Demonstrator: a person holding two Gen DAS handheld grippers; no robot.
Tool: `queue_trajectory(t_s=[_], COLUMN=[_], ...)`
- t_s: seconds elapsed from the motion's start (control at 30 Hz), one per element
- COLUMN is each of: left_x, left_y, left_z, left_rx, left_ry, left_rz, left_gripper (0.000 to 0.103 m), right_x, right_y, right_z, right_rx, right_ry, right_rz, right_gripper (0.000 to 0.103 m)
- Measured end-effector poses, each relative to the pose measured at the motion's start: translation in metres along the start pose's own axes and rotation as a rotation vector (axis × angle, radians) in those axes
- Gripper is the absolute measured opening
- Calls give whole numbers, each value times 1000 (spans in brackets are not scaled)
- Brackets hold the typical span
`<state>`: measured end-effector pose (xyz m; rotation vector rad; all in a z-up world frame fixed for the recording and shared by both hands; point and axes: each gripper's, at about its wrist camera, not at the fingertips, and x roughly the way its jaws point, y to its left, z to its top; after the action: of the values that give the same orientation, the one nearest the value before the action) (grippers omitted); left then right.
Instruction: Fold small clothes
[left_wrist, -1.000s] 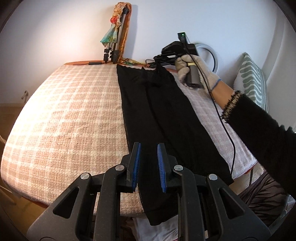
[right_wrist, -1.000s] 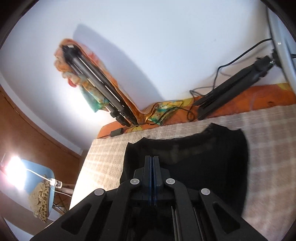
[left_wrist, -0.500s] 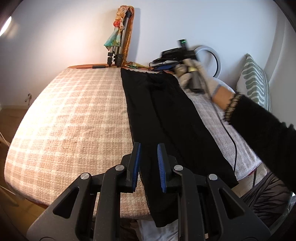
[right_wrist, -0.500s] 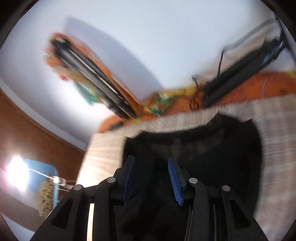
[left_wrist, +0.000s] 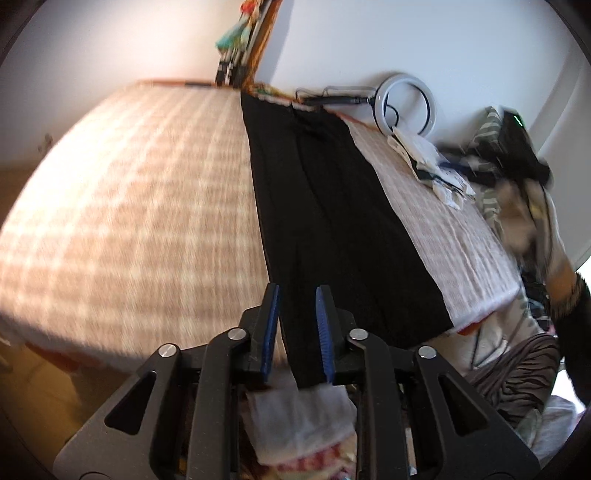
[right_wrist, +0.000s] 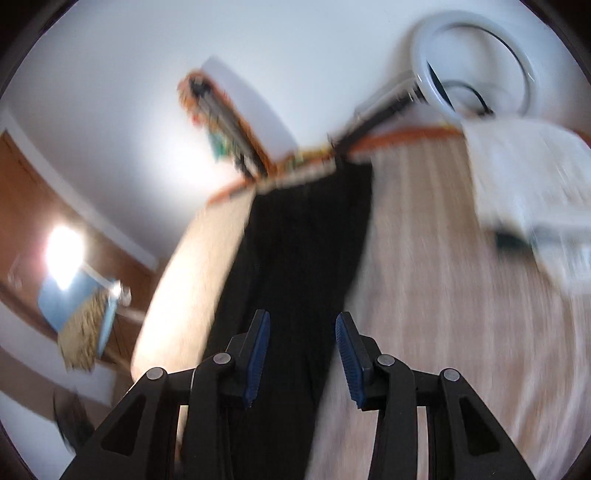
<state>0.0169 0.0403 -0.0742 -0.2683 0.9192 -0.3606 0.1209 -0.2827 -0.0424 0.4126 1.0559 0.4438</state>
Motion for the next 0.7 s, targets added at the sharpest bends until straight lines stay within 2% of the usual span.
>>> queue_trajectory(t_s=[0.07,0.17,0.33,0.47,0.6,0.63,0.67,0.7], left_x=[1,6,19,24,31,32,33,33], left_y=[1,5,22,25,22,22,21,19], left_z=[-9,-20,-34,-36,-35,-35,-34,-33], left_rx=[-11,-38,-182,-217,-225,-230,-229,-220], left_ry=[27,87,176,198,214,217,218,217], left_rz=[-17,-49,-125,-165,-186,-197,-200,-194], left_gripper=[32,40,40,40,40,39,33,17], right_x=[-10,-19,-10,1,7,7,7,9], right_y=[2,2,-5,-10,-13,-14,-15,-15], right_z=[-48,-98,-156,-180,-183,-182,-183,-182], right_rx=[10,30,94,140,162,167,171,176], right_ry=[61,114,223,287,304,303,302,308], right_rz=[29,50,109,162,196,206,207,206], right_gripper=[40,40,40,40,40,40,39,37])
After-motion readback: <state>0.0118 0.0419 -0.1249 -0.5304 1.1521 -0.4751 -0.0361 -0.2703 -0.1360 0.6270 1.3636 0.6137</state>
